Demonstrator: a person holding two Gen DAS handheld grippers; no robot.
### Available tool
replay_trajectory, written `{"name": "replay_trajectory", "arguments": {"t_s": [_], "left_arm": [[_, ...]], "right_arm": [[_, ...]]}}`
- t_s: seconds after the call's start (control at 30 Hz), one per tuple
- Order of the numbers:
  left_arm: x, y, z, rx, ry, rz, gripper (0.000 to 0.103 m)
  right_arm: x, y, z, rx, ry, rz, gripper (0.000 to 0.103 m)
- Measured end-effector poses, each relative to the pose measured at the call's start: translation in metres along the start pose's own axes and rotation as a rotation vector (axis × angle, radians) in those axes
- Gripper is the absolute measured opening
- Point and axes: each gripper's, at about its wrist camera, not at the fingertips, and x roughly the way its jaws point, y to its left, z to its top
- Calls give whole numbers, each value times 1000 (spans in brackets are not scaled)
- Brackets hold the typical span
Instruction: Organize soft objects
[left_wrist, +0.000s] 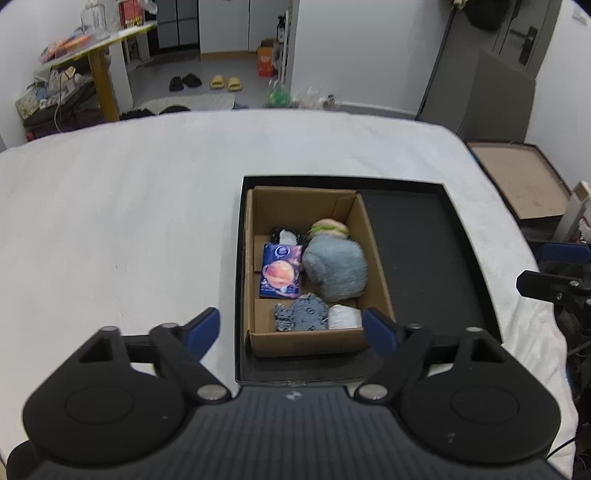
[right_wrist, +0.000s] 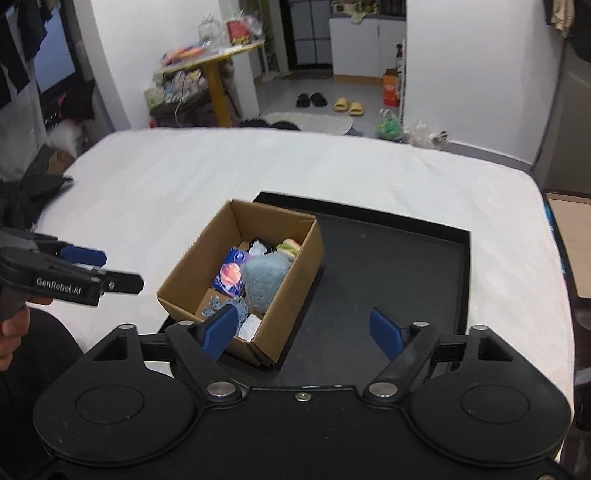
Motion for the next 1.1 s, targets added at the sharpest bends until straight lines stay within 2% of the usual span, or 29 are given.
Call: {"name": "replay_trajectory", "arguments": {"t_s": [0.1, 0.2, 0.33, 0.7, 1.1], "left_arm": [[-17, -4, -4, 6, -27, 4, 92], [-33, -7, -9, 14, -36, -17, 97], [-51, -9, -13, 11, -53, -28, 102], [-87, -12, -20, 5, -129, -56, 103], [-109, -15, -39, 5, -179, -101, 103]], "right_arm": [[-18, -3, -4, 25, -49, -8, 88], [-36, -2, -10, 43, -86, -10, 99], [-53, 4, -17, 55, -121, -20, 103], [-86, 7, -36, 171, -194, -22, 103], [-107, 33, -57, 195, -248, -41, 103]]}}
